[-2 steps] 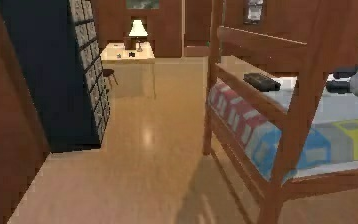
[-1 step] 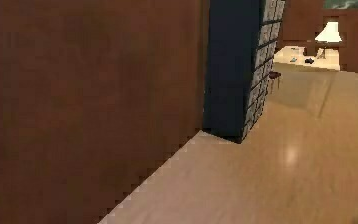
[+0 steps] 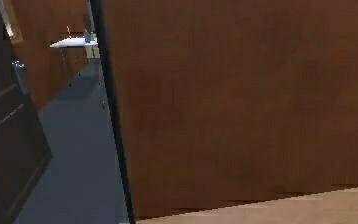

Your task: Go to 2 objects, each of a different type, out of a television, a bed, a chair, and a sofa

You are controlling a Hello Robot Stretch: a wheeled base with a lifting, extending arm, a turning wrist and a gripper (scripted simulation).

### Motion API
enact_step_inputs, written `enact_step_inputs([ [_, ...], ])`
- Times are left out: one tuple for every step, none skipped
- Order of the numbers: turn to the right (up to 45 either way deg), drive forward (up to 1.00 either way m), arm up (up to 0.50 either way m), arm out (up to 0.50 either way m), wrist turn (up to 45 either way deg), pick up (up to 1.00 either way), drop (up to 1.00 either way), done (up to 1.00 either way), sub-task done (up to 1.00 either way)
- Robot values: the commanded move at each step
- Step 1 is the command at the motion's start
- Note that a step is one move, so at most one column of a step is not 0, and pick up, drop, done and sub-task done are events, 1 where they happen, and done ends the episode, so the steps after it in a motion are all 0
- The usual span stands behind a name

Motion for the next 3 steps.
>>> enact_step_inputs([
  [-33.0, 0.0, 0.0, 0.0, 0.0, 0.0, 0.0, 0.0, 0.0],
  [0.0, 0.7, 0.0, 0.0, 0.0, 0.0, 0.0, 0.0, 0.0],
  [0.0, 0.75, 0.0, 0.0, 0.0, 0.0, 0.0, 0.0, 0.0],
])
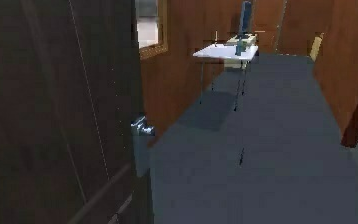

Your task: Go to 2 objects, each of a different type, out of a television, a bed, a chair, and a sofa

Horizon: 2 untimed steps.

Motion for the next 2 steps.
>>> enact_step_inputs([
  [39.0, 0.0, 0.0, 0.0, 0.0, 0.0, 0.0, 0.0, 0.0],
  [0.0, 1.0, 0.0, 0.0, 0.0, 0.0, 0.0, 0.0, 0.0],
])
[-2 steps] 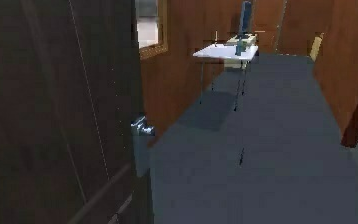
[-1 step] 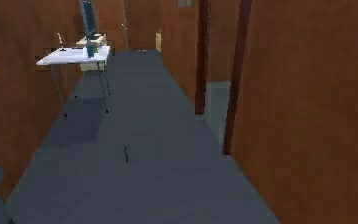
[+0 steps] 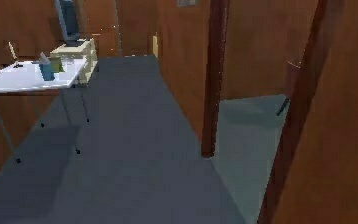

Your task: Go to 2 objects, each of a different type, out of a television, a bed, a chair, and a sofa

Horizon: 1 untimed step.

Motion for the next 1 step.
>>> enact_step_inputs([
  [3.0, 0.0, 0.0, 0.0, 0.0, 0.0, 0.0, 0.0, 0.0],
])
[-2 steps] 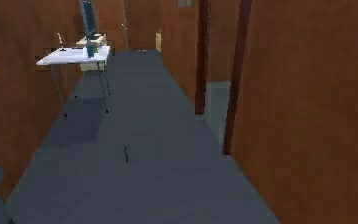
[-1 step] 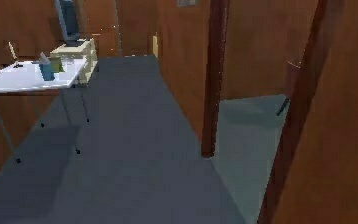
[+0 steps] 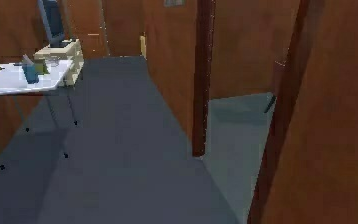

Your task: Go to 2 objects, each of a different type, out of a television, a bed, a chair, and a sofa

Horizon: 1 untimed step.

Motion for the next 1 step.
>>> enact_step_inputs([
  [0.0, 1.0, 0.0, 0.0, 0.0, 0.0, 0.0, 0.0, 0.0],
])
